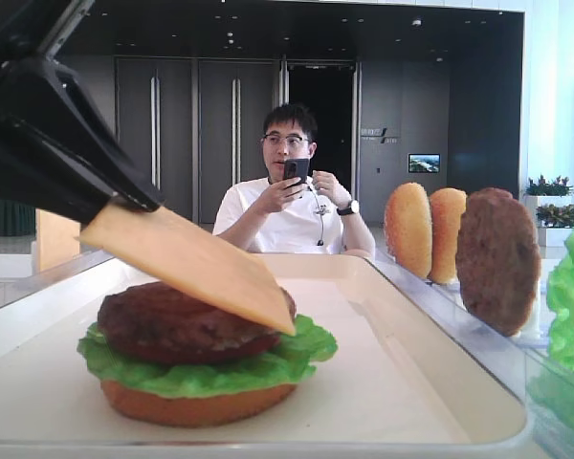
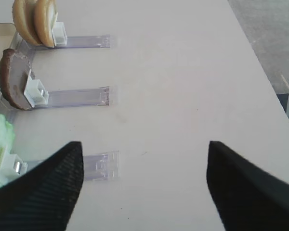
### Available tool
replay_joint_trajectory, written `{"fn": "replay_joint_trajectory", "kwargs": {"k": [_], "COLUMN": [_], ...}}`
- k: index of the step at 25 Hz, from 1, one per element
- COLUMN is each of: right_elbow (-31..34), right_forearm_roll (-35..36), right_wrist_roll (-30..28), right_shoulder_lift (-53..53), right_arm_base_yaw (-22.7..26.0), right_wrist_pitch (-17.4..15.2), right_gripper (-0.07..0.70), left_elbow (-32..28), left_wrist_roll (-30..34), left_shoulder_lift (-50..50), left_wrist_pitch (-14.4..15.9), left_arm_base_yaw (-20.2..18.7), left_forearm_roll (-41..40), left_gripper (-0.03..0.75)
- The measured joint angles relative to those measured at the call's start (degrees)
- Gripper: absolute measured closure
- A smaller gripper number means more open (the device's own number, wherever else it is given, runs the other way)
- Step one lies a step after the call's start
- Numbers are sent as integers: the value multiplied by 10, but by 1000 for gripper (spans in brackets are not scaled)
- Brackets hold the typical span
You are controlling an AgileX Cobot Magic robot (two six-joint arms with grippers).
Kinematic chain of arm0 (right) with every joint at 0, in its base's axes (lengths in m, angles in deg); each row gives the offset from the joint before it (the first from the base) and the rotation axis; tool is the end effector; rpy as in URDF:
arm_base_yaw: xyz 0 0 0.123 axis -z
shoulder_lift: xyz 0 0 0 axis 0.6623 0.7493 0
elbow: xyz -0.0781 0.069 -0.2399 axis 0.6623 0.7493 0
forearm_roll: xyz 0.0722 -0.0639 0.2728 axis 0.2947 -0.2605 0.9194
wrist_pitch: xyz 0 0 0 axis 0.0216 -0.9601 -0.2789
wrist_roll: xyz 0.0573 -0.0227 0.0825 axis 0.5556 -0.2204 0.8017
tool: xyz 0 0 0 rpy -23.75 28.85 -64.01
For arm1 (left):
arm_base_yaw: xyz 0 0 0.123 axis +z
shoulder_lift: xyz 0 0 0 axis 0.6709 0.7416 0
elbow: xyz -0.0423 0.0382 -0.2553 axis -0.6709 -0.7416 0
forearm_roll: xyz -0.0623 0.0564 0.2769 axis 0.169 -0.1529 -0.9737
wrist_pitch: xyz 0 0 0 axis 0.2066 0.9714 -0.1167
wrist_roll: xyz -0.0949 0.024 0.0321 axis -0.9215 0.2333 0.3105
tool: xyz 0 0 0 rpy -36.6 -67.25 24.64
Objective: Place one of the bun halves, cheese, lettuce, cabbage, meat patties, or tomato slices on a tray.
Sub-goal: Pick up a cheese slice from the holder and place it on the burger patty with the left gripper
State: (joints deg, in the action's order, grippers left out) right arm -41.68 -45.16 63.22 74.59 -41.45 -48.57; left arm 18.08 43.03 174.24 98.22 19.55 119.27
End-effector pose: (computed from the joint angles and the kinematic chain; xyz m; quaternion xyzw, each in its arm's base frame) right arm 0.0582 -0.0001 0.2828 -0.0057 0.8715 -0.0034 0.4904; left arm 0.2227 -0.1611 0.0975 -0.0225 0.9055 -0.4129 0.0957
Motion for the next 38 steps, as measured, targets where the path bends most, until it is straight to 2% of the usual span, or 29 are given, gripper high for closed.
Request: {"fn": "replay_joint_trajectory", "kwargs": {"k": [15,18,24,27,34,38], "right_elbow": [0,0,0,0,0,0], "right_forearm_roll": [0,0,0,0,0,0], "right_wrist_roll": [0,0,0,0,0,0], "right_shoulder_lift": [0,0,0,0,0,0], "right_arm_base_yaw": [0,0,0,0,0,0], "right_wrist_pitch": [0,0,0,0,0,0], "right_gripper": [97,97,97,97,97,97], "left_elbow": [0,0,0,0,0,0], "left_wrist_roll": [-2,-2,-2,-2,-4,-25], "left_shoulder_lift": [0,0,0,0,0,0], "left_wrist_pitch": [-24,-24,-25,-25,-24,-24], "left_arm_base_yaw": [0,0,0,0,0,0], "left_forearm_roll": [-3,-3,-6,-15,-41,-71], "left_gripper": [579,529,367,321,298,297]}}
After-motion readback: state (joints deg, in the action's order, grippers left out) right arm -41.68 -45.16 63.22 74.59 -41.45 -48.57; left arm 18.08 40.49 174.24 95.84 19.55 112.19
